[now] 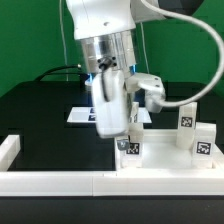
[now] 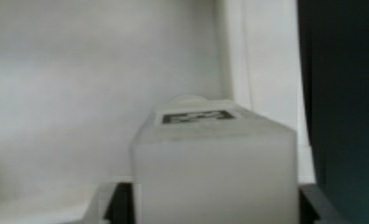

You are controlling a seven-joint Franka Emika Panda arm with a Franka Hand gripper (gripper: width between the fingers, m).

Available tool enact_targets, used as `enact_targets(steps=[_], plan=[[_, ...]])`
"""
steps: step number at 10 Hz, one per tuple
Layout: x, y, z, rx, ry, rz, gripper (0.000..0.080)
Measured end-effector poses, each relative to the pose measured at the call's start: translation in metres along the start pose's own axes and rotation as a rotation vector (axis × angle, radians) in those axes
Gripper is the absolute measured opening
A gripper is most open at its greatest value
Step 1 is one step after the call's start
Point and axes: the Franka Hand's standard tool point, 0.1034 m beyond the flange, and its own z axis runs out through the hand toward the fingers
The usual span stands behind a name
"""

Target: Assemble square table

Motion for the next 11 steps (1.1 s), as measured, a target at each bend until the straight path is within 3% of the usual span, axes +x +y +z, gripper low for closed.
enact_targets(steps=[6, 8, 9, 10, 11], plan=[[0.0, 0.002, 0.001, -0.002, 0.009, 0.153, 0.03], [-0.001, 0.001, -0.001, 0.0, 0.007, 0.149, 0.0568], [-0.009, 0.001, -0.016, 0.014, -0.009, 0.138, 0.0568], [-0.019, 0.004, -0.039, 0.025, -0.036, 0.133, 0.0633], [-0.031, 0.005, -0.062, 0.025, -0.066, 0.125, 0.0646]])
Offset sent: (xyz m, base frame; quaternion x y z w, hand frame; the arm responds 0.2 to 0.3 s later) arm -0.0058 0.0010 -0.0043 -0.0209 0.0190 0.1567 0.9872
